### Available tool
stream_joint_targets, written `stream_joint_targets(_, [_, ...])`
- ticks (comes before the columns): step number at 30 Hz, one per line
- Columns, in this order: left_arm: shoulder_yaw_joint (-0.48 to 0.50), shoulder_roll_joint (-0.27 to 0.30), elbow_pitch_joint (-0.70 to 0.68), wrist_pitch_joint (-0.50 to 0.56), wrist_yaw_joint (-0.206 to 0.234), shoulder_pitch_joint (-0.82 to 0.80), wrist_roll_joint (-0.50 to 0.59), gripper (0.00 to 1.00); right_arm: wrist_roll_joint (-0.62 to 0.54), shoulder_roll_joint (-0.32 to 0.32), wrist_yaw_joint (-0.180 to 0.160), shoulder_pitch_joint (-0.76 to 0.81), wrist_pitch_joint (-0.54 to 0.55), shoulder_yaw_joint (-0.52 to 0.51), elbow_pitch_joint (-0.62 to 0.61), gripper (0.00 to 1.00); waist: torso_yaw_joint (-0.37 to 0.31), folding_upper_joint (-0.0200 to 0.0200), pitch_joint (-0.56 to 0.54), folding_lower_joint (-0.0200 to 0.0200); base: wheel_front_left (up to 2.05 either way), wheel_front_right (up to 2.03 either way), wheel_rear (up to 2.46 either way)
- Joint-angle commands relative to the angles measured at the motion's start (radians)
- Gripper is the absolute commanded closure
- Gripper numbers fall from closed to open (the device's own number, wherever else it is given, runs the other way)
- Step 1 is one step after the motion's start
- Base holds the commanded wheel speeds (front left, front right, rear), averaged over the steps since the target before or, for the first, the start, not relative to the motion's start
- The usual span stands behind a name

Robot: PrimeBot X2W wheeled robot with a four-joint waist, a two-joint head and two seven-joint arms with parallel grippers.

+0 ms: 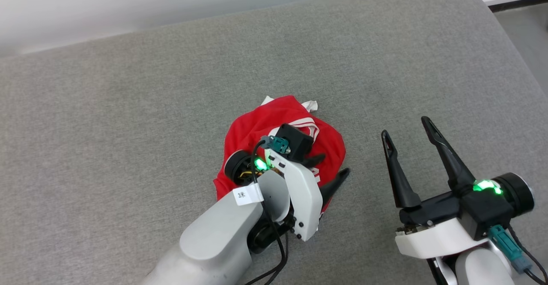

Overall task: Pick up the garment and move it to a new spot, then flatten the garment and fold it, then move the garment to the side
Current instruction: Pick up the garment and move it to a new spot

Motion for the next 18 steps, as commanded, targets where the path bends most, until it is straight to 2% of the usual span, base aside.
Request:
stream_joint_targets(1, [0.001, 0.000, 0.017, -0.058, -0.001, -0.023, 0.001, 0.00, -0.002, 0.001, -0.001, 0.013, -0.002, -0.010, 0.001, 0.00, 0.008, 0.0000, -0.012, 0.0001, 0.00, 0.00, 0.00])
stream_joint_targets(8, [0.076, 0.032, 0.035, -0.309, 0.011, -0.042, 0.024, 0.00, -0.012, 0.000, -0.001, 0.034, -0.002, -0.029, -0.006, 0.00, 0.080, 0.0000, -0.070, 0.0001, 0.00, 0.00, 0.00])
stream_joint_targets(13, [0.146, 0.129, 0.018, -0.450, 0.060, 0.007, 0.062, 0.00, -0.023, 0.001, -0.001, 0.055, -0.002, -0.065, -0.008, 0.00, 0.141, 0.0000, -0.122, 0.0001, 0.00, 0.00, 0.00])
stream_joint_targets(18, [0.251, 0.212, -0.071, -0.494, 0.109, 0.106, 0.072, 0.00, -0.033, 0.001, -0.001, 0.074, -0.002, -0.087, -0.018, 0.00, 0.183, 0.0000, -0.157, 0.0001, 0.00, 0.00, 0.00])
